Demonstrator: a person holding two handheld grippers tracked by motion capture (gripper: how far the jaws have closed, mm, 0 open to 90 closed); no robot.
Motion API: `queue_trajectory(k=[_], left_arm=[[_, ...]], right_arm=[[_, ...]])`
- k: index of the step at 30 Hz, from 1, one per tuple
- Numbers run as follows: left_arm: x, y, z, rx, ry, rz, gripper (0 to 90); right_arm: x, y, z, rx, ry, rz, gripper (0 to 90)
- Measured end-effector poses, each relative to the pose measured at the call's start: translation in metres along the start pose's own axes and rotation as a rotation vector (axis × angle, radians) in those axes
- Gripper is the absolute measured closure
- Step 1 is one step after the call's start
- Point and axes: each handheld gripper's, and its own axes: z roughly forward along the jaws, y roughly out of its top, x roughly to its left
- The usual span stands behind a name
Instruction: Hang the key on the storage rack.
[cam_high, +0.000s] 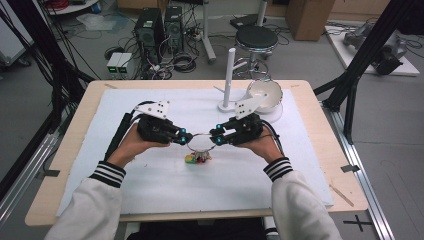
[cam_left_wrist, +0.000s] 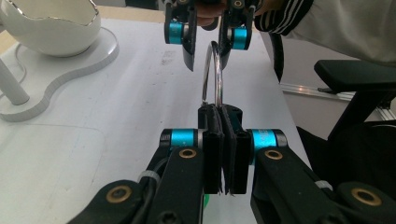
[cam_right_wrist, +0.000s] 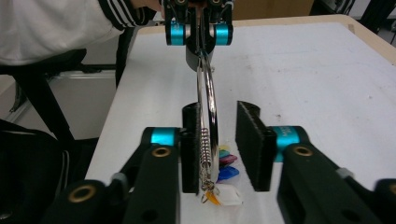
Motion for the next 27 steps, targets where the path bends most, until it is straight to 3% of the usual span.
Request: queue_trajectory(k=[4,16,18,23,25,27], left_arm=[[0.001,0.0,-0.001,0.002,0.002,-0.004,87.1],[0.001,-0.002,-0.004,-0.032,0.004,-0.031,86.4],[0.0,-0.003,-0.006,-0.044,0.029,-0.019,84.6],[-0.002,-0.014,-0.011,-0.07,0.083,-0.033,56.3],[-0.005,-0.022,-0.015,-0.083,0.139,-0.023,44.6],[-0.008,-0.032,-0.021,-0.108,0.185,-0.018,38.7]], right_arm=[[0.003,0.002,0.001,0.019,-0.016,-0.043,86.6],[0.008,0.008,0.001,0.015,-0.057,-0.03,87.7],[0.01,0.008,0.001,0.012,-0.067,-0.028,87.9],[0.008,0.007,-0.004,0.01,-0.099,0.0,87.9],[0.007,0.006,-0.009,-0.002,-0.114,0.016,87.9],[0.004,0.005,-0.016,-0.024,-0.14,0.021,87.9]])
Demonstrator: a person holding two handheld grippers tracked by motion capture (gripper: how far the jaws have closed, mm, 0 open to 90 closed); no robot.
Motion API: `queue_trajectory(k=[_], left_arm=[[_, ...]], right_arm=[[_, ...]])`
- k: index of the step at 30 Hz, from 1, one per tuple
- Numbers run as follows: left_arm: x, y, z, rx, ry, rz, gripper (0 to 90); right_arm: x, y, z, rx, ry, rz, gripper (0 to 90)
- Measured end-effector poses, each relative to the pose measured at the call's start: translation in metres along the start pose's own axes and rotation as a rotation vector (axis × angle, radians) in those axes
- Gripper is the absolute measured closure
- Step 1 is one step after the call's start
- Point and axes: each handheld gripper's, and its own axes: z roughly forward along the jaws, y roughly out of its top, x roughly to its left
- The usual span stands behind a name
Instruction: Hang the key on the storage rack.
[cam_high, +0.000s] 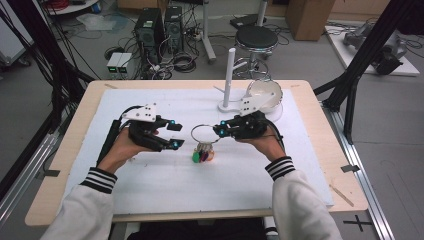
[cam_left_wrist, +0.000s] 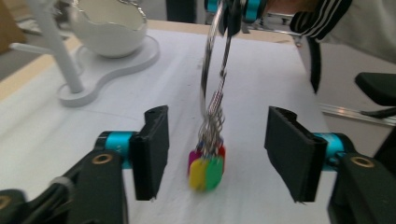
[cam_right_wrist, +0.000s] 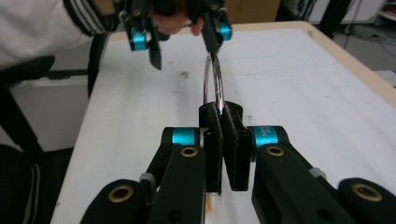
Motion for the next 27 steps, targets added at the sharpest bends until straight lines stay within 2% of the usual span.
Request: queue_trajectory(k=[3,6,8,12,16,19,25,27], left_arm=[[-0.001,-0.012,-0.01,-0.015,0.091,-0.014,23.8],[-0.001,-0.025,-0.022,-0.037,0.153,-0.043,9.7],[-0.002,-0.032,-0.03,-0.046,0.197,-0.053,1.8],[-0.005,-0.049,-0.046,-0.059,0.261,-0.055,1.7],[-0.011,-0.061,-0.058,-0.076,0.322,-0.052,1.7],[-0.017,-0.071,-0.066,-0.109,0.36,-0.046,1.7],[-0.027,-0.094,-0.082,-0.116,0.408,-0.054,1.7],[-0.03,-0.101,-0.086,-0.148,0.418,-0.057,1.7]], right_arm=[[-0.005,-0.003,-0.01,-0.023,-0.028,0.042,87.9],[-0.013,-0.007,-0.022,-0.052,-0.071,0.074,87.9],[-0.018,-0.01,-0.03,-0.075,-0.101,0.116,87.9],[-0.028,-0.015,-0.042,-0.116,-0.156,0.156,87.9],[-0.036,-0.017,-0.049,-0.126,-0.203,0.18,87.9],[-0.041,-0.017,-0.051,-0.128,-0.234,0.205,87.9],[-0.054,-0.016,-0.052,-0.14,-0.296,0.233,87.9],[-0.06,-0.017,-0.051,-0.146,-0.32,0.249,88.0]])
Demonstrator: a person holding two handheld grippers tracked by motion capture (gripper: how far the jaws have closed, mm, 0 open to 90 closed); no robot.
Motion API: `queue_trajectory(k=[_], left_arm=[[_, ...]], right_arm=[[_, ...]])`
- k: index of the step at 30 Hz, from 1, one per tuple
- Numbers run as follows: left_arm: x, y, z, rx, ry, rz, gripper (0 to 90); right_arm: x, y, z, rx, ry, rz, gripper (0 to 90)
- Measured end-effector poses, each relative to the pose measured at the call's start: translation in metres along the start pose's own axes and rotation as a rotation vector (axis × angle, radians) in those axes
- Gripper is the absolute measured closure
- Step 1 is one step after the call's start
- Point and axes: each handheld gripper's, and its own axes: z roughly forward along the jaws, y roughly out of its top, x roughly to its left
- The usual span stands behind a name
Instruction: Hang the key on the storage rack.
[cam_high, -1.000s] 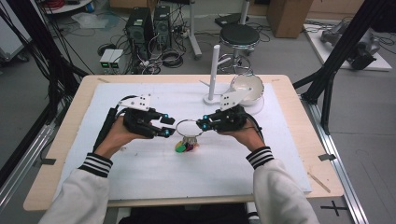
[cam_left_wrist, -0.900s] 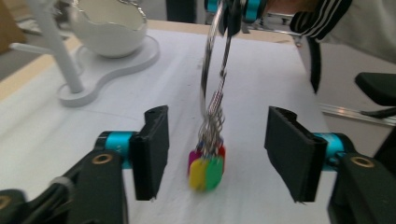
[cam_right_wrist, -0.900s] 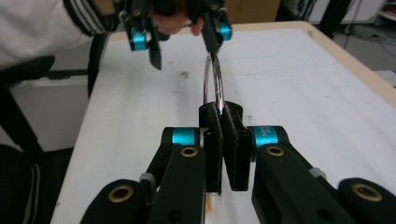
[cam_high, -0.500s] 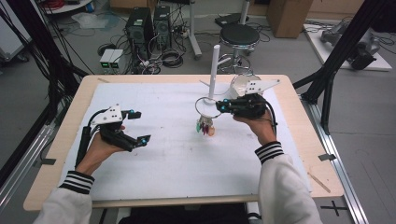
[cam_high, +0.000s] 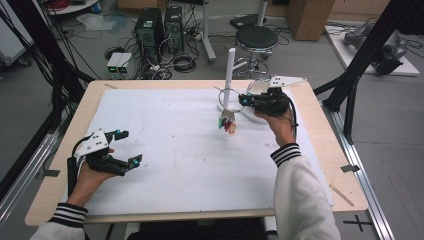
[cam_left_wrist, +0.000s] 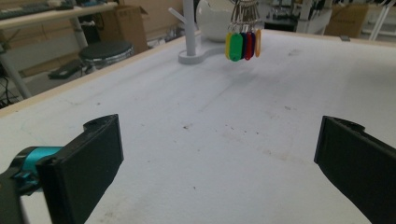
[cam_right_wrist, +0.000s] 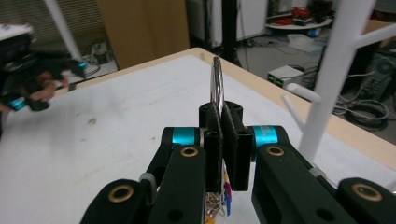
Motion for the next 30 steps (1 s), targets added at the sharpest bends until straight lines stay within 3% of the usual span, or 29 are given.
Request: queue_trajectory(k=[5,14,25,30], left_arm=[[-0.002,-0.014,-0.009,-0.036,0.035,-0.021,1.7],[-0.006,-0.031,-0.014,-0.089,0.092,-0.043,1.7],[-0.007,-0.038,-0.017,-0.128,0.11,-0.066,1.7],[-0.007,-0.038,-0.018,-0.12,0.108,-0.059,1.7]], right_arm=[[-0.011,0.001,0.005,-0.031,-0.044,0.049,88.0],[-0.023,-0.002,0.017,-0.067,-0.096,0.096,87.9],[-0.037,-0.015,0.034,-0.055,-0.145,0.153,87.9],[-0.043,-0.019,0.038,-0.066,-0.149,0.166,87.9]])
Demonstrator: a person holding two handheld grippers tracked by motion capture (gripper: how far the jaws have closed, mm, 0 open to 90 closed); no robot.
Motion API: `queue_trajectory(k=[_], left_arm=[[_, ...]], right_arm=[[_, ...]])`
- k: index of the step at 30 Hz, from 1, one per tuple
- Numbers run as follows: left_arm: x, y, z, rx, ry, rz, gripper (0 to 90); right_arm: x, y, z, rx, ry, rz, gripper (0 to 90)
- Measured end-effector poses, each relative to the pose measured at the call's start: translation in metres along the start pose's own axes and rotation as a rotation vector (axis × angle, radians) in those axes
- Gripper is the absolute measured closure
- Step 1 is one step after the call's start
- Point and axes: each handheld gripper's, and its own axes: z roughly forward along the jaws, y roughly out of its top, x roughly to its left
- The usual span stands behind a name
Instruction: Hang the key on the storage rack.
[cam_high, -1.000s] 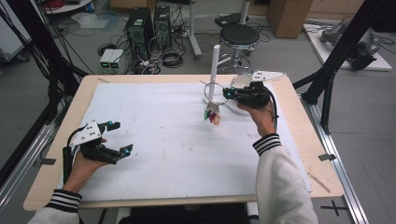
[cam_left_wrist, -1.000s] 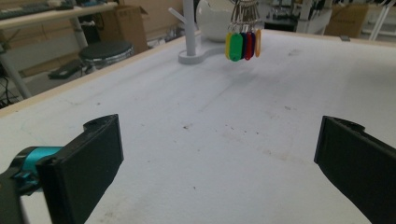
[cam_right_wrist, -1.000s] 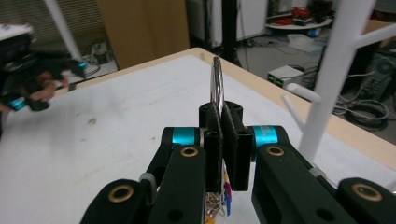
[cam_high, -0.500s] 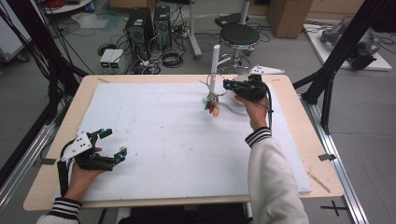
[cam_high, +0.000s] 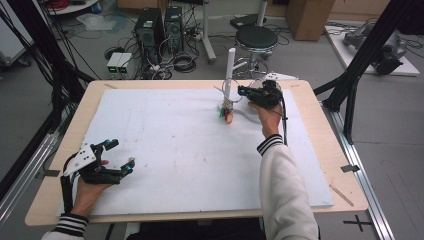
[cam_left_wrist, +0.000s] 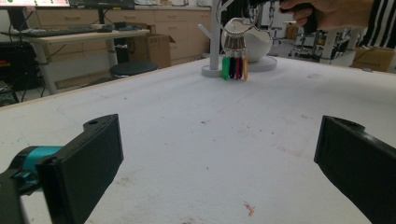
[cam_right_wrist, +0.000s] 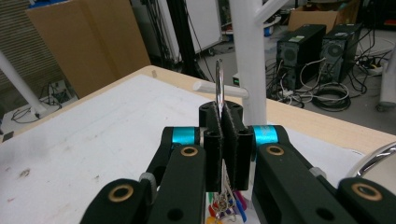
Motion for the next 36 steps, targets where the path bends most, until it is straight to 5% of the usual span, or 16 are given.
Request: queue_trajectory(k=[7,27,36], left_arm=[[0.0,0.0,-0.001,0.005,0.013,-0.021,1.7],[-0.002,-0.001,-0.001,0.0,0.023,0.0,1.7],[-0.003,-0.001,-0.002,-0.004,0.031,0.0,1.7]], right_arm=[[-0.008,-0.006,0.006,0.004,-0.011,0.012,87.9],[-0.009,-0.013,0.017,0.036,-0.048,0.004,86.5],[-0.007,-0.008,0.006,0.057,-0.065,-0.013,51.1]])
